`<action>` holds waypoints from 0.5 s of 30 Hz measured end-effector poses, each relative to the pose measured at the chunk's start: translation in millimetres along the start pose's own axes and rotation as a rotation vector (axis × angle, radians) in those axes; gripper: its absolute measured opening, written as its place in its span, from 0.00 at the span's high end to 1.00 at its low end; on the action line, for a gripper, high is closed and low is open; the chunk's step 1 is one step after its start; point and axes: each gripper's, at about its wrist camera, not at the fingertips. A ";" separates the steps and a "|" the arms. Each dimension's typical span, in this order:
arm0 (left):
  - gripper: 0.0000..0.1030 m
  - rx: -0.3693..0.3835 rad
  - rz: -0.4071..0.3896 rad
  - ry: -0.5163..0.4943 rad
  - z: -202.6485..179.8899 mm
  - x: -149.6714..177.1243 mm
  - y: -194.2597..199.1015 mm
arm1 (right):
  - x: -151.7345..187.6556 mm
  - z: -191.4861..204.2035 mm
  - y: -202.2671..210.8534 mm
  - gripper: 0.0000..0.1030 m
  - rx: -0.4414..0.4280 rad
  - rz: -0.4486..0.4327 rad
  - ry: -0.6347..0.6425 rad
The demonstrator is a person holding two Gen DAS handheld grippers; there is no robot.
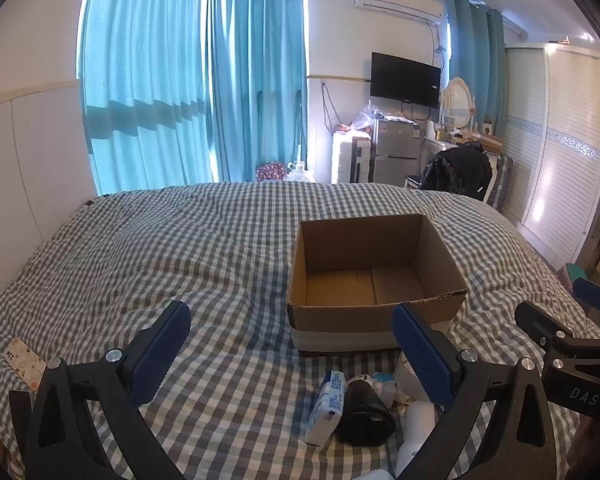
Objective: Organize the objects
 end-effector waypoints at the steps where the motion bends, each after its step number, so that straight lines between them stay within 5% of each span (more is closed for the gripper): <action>1: 0.00 0.000 -0.002 -0.003 0.4 -0.4 1.4 | -0.9 -0.3 1.4 0.00 -0.001 -0.003 0.000; 15: 0.00 0.042 -0.011 -0.023 -4.6 -7.6 17.8 | -9.4 -4.4 30.1 0.00 -0.033 -0.059 0.013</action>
Point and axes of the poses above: each gripper's, at about its wrist camera, not at the fingertips, and y roughly against the way its jaws point, z to its left, x to its underside, and after that the axes turned 11 degrees about -y, right-handed
